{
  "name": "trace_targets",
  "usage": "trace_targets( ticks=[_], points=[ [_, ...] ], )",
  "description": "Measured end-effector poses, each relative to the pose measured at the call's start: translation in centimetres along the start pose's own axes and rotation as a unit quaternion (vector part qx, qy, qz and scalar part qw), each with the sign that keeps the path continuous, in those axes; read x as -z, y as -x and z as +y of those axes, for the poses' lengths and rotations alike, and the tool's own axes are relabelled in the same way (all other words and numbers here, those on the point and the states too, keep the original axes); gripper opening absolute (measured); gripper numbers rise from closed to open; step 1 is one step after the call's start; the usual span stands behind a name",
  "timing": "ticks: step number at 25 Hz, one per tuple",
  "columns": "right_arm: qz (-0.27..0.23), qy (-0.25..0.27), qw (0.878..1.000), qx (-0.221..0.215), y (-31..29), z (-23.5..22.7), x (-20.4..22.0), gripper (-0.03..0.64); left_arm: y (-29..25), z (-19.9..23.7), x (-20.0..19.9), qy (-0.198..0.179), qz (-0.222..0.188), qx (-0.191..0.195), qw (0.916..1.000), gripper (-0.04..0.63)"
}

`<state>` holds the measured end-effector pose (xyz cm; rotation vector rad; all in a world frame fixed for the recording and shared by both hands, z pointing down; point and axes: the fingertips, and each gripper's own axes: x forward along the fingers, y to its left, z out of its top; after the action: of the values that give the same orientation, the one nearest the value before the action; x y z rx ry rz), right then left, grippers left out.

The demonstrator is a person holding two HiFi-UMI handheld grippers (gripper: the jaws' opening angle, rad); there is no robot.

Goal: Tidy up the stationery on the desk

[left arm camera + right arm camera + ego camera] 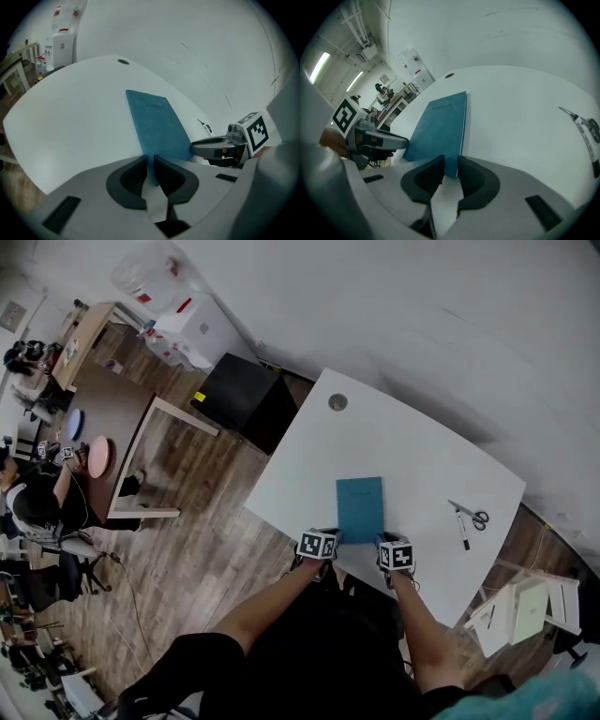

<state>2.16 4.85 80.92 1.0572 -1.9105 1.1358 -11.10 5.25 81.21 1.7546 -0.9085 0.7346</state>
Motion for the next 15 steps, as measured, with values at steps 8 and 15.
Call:
trace_targets(
  ticks=[8,15],
  points=[
    [0.011,-0.018,1.0,-0.01,-2.9,4.9,-0.8,0.098,1.6,5.5,-4.0,-0.022,0.001,-0.001,0.9998,0.052],
    [0.013,-0.05,0.999,0.013,-5.5,7.3,-4.3,0.098,2.2,9.3,-8.1,-0.055,0.006,0.008,0.9984,0.052]
  ],
)
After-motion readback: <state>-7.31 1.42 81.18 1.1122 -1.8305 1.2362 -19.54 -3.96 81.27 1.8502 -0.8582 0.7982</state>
